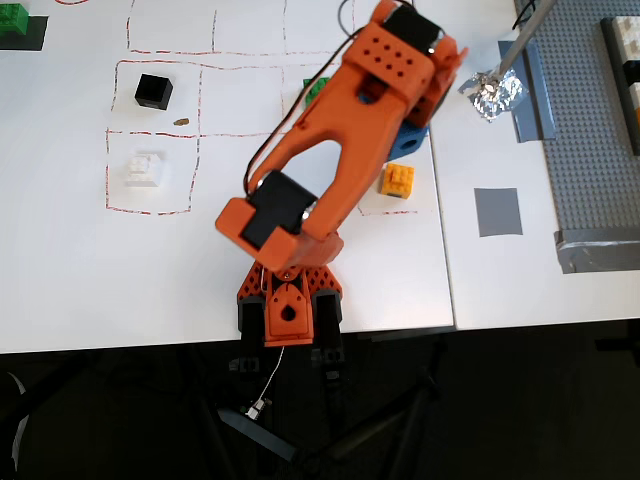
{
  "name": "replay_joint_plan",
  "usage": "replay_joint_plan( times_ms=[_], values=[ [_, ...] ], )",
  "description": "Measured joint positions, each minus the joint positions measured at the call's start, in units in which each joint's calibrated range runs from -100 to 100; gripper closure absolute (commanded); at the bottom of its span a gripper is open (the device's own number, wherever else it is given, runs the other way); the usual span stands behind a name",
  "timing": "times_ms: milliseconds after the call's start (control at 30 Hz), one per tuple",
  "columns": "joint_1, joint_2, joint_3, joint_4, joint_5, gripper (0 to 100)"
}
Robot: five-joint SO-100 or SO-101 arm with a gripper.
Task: Grab the block and put it in the grey marker
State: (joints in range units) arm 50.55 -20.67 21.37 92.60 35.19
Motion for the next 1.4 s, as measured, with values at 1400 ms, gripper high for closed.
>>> replay_joint_plan(
  times_ms=[1400],
  values=[
    [38.8, 47.9, -32.3, -18.4, 12.3, 97]
  ],
)
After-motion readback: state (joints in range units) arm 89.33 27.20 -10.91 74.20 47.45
